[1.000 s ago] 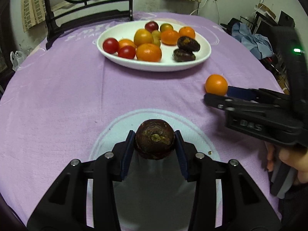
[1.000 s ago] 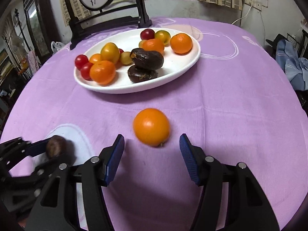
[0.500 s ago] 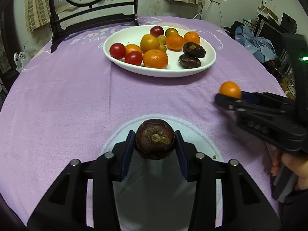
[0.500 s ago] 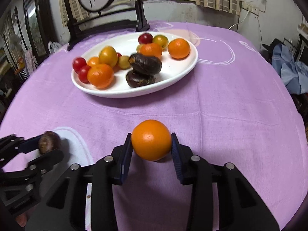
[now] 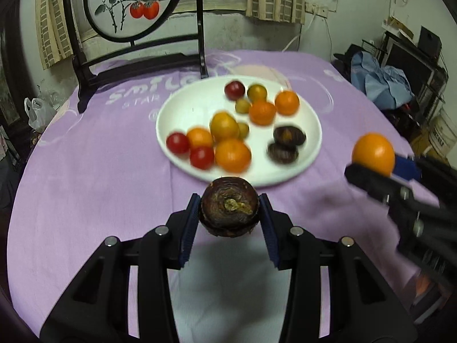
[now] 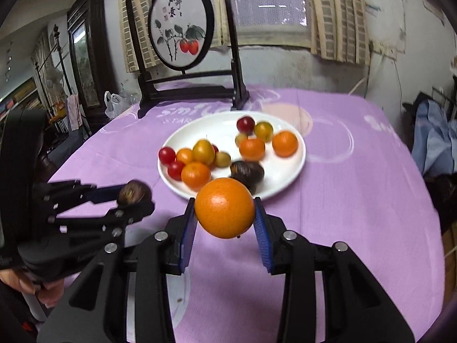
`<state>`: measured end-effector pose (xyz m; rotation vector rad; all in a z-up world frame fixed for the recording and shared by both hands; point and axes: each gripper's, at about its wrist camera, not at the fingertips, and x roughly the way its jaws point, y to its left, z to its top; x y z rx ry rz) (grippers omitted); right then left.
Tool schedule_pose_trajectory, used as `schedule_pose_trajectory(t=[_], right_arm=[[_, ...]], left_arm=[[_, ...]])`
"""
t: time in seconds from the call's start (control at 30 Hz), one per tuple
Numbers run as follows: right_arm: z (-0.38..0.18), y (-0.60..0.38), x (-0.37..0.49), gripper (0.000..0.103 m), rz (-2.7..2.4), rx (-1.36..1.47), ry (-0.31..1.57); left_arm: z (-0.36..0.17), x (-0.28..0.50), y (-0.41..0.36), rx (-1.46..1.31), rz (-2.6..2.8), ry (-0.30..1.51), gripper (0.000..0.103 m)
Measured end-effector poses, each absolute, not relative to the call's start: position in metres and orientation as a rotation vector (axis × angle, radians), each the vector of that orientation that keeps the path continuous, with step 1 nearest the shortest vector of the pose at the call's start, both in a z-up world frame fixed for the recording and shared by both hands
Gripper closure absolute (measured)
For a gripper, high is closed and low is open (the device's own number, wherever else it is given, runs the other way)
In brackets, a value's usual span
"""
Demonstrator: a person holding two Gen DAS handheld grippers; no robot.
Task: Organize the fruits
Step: 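Carry both fruits over the white plate and open both tools to release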
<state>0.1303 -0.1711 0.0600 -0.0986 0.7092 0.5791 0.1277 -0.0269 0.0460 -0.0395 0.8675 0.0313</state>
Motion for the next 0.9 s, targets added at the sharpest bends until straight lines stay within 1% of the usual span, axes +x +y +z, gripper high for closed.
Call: schedule_pose_trajectory(t=[0.17,0.47,0.57,0.6,0.73,0.8,0.83,0.9], right_arm=[[0.064,-0.153,0.159,0.064,0.585,-0.135,0.696],[0.042,-0.135,0.214,0.064,0.591,-0.107,0.742],[0.032,-0.135,0.228,0.063,0.581,-0.069,0.783],[0.031,-0.136,0.230,0.061,0.573,-0.063,0.785],[0.028,-0.140,0.233,0.060,0.545,-0.049,0.782],[0.030,-0.143,0.231,0.060,0.539,-0.045,0.776],[0.031,-0.146,0.229,0.060,0.539,-0.042,0.774],[0.033,-0.151,0.225,0.060,0.535,-0.033,0.771]], left_arm=[[0.050,0.166,-0.025,-0.032,0.083,0.866,0.061],[0.027,0.219,-0.005,-0.084,0.144,0.912,0.061],[0.024,0.223,-0.004,-0.081,0.158,0.897,0.060],[0.024,0.224,-0.004,-0.078,0.160,0.893,0.059],[0.024,0.224,-0.004,-0.099,0.158,0.880,0.052],[0.024,0.223,-0.005,-0.112,0.147,0.872,0.046],[0.025,0.222,-0.005,-0.115,0.142,0.873,0.044],[0.026,0.219,-0.007,-0.117,0.131,0.867,0.034]])
